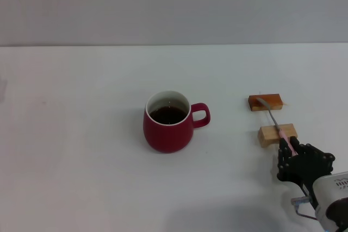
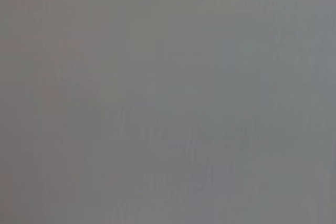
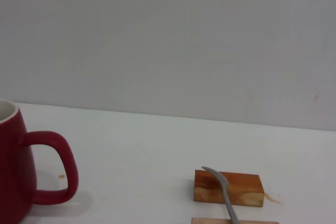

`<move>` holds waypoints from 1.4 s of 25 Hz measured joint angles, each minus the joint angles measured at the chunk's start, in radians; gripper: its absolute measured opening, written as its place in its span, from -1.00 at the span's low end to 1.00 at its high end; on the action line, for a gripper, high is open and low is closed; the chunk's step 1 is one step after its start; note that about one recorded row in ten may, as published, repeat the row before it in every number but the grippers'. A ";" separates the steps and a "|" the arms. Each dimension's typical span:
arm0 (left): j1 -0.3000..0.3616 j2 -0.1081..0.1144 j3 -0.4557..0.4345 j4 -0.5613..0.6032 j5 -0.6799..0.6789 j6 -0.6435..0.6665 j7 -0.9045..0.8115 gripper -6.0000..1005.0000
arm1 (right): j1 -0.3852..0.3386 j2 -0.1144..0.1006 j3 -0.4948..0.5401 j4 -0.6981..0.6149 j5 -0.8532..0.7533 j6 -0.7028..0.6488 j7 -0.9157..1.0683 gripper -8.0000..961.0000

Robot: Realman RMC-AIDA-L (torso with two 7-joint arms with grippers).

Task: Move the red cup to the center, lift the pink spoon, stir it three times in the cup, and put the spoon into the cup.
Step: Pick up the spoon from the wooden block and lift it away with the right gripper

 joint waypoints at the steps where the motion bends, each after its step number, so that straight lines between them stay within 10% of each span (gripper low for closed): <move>1: -0.001 0.000 0.000 0.000 0.000 -0.001 0.000 0.68 | 0.000 0.000 0.000 0.000 0.000 0.000 0.000 -0.67; 35: -0.007 0.001 -0.003 0.011 0.000 -0.002 0.000 0.67 | 0.003 0.001 0.003 0.003 -0.034 0.007 -0.004 -0.67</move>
